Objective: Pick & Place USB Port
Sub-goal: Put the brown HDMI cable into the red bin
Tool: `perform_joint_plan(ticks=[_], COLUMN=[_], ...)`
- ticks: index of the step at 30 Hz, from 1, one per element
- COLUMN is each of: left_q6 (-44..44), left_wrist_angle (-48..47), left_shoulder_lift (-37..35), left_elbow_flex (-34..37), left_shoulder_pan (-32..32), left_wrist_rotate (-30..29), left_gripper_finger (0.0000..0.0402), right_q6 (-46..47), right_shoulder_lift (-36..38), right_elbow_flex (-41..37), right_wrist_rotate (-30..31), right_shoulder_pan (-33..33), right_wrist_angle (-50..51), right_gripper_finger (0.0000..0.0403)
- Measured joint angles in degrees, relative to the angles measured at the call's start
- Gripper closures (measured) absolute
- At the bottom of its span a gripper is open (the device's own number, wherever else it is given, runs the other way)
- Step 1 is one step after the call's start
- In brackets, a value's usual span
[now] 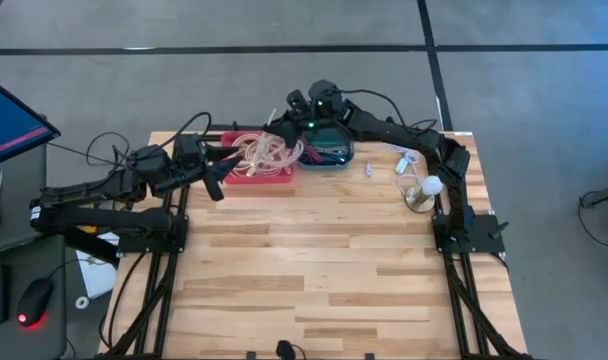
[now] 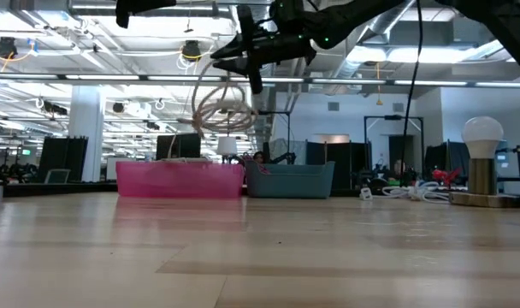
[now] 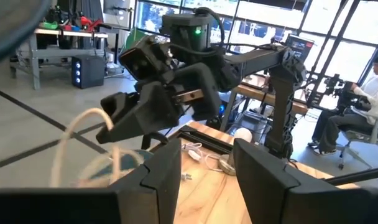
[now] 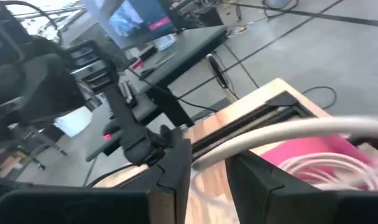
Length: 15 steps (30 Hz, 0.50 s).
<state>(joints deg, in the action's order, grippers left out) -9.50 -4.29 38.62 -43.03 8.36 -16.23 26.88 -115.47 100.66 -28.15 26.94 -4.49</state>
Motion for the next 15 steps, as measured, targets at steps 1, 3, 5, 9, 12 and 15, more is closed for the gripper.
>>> perform_joint_plan(ticks=[1,3,5,9,12,15], left_q6=[-0.3,-0.4,-0.4,-0.3,-0.2,-0.2], left_wrist_angle=[0.0,0.0,0.0,0.0,0.0,0.0], left_shoulder_lift=[0.0,0.0,0.0,0.0,0.0,0.0], left_elbow_flex=[0.0,0.0,0.0,0.0,0.0,0.0], left_shoulder_pan=[0.0,0.0,0.0,0.0,0.0,0.0], left_wrist_rotate=[0.0,0.0,0.0,0.0,0.0,0.0], left_gripper_finger=[0.0257,0.0257,0.0257,0.0257,0.0257,0.0257], right_q6=[0.0,0.0,0.0,0.1,-0.4,-0.1], right_shoulder_lift=[0.0,-0.1,-0.1,-0.1,-0.1,-0.1], right_elbow_flex=[0.0,0.0,0.0,0.0,0.0,0.0], right_wrist_rotate=[0.2,1.4,2.5,4.1,6.0,6.2], right_shoulder_pan=[0.3,0.5,0.5,0.6,0.5,0.5], right_wrist_angle=[0.1,0.3,1.4,5.9,9.5,10.0], right_gripper_finger=[0.0315,0.0322,0.0326,0.0327,0.0326,0.0326])
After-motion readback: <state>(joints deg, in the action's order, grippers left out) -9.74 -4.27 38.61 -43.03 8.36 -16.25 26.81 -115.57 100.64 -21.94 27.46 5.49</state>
